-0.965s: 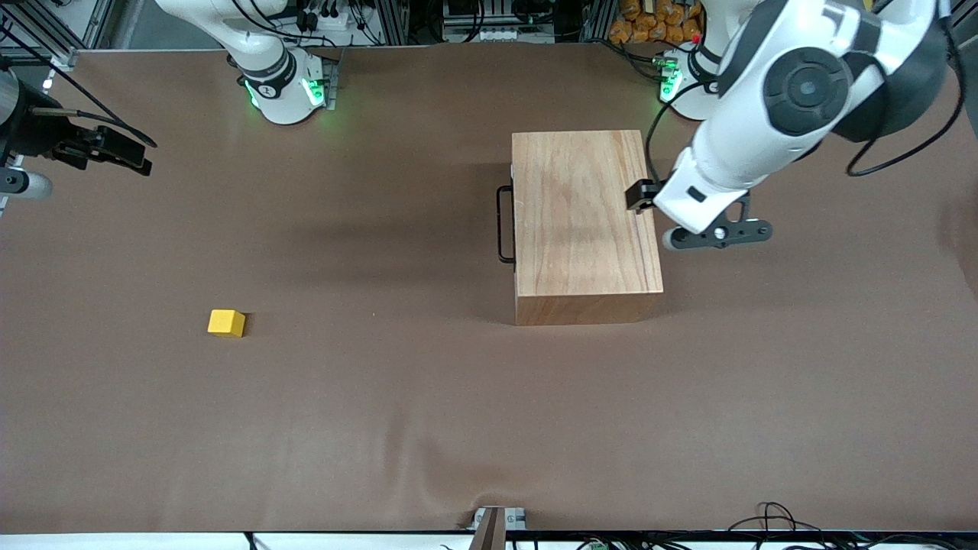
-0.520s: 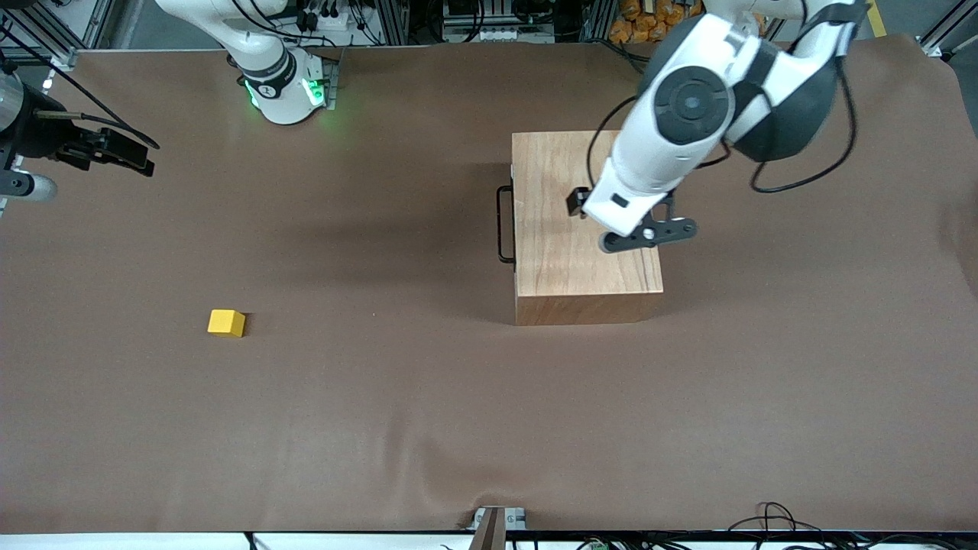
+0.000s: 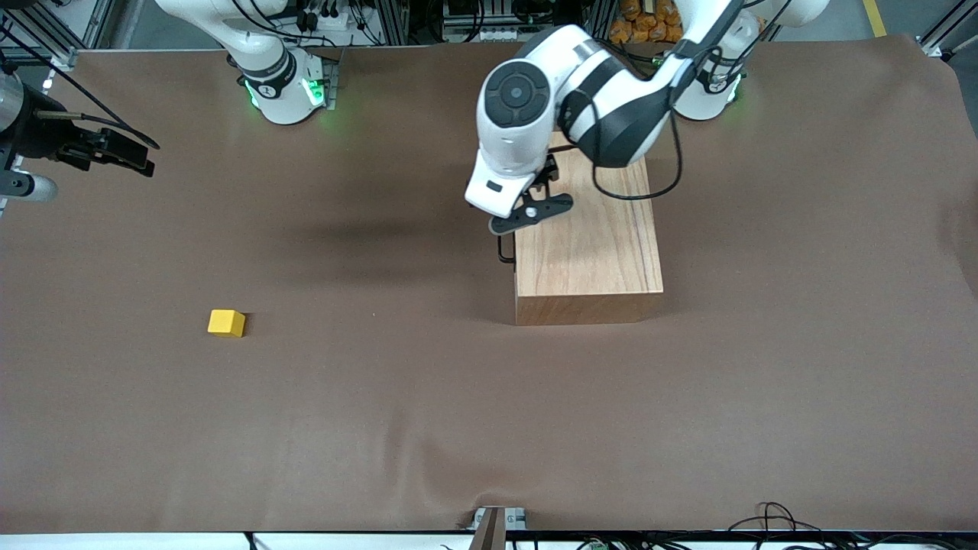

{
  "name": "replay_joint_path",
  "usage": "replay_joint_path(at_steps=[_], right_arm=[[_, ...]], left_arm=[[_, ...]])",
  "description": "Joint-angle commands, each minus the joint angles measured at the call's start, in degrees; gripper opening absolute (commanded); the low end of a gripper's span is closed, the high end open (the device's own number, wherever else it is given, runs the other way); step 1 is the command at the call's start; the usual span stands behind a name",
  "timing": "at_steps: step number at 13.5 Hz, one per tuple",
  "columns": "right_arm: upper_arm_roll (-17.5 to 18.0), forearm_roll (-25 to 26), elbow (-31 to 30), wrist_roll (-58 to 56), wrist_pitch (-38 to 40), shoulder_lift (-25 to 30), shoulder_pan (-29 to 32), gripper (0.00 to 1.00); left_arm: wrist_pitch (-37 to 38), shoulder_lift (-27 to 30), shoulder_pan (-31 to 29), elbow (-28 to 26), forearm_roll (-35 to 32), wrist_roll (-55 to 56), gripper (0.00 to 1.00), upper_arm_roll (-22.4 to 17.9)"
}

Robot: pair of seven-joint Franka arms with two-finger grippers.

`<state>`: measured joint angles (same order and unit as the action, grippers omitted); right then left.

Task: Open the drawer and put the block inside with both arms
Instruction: 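Reach the left gripper over the wooden box toward the black drawer handle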

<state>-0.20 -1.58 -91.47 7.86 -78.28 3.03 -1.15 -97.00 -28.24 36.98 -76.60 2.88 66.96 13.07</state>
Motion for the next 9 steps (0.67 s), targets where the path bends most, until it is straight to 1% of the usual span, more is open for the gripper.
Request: replay_joint_path(at_steps=[1, 4, 6, 7, 8, 9], right_arm=[[-0.06, 0.79, -0.29, 0.75, 0.14, 0.31, -0.35, 1.0], [-0.06, 0.79, -0.29, 0.75, -0.73, -0.13, -0.08, 1.0], [-0.06, 0.7, -0.64, 0.75, -1.26, -0.22, -0.34, 1.0], [-0.06, 0.7, -1.08, 0.75, -1.44, -0.4, -0.35, 1.0], [-0.06, 0.7, -1.17, 0.75, -2.05, -0.92, -0.43, 1.0], [-0.06, 0.7, -1.17, 0.75, -3.27, -1.53, -0.43, 1.0]], left_arm=[[-0.03, -2.96, 3.96, 3.82, -2.43, 3.26, 1.0, -2.24], [-2.92, -3.93, 8.7, 4.35, -3.23, 3.61, 1.0, -5.93], [-3.63, -5.42, 11.78, 4.35, -4.1, 1.96, 1.0, -8.75], [-3.9, -5.95, 12.93, 4.35, -5.42, -1.54, 1.0, -8.93], [-4.33, -6.74, 14.33, 4.35, -6.56, -3.49, 1.0, -9.02], [-4.69, -6.83, 14.52, 4.26, -6.83, -4.12, 1.0, -9.02]])
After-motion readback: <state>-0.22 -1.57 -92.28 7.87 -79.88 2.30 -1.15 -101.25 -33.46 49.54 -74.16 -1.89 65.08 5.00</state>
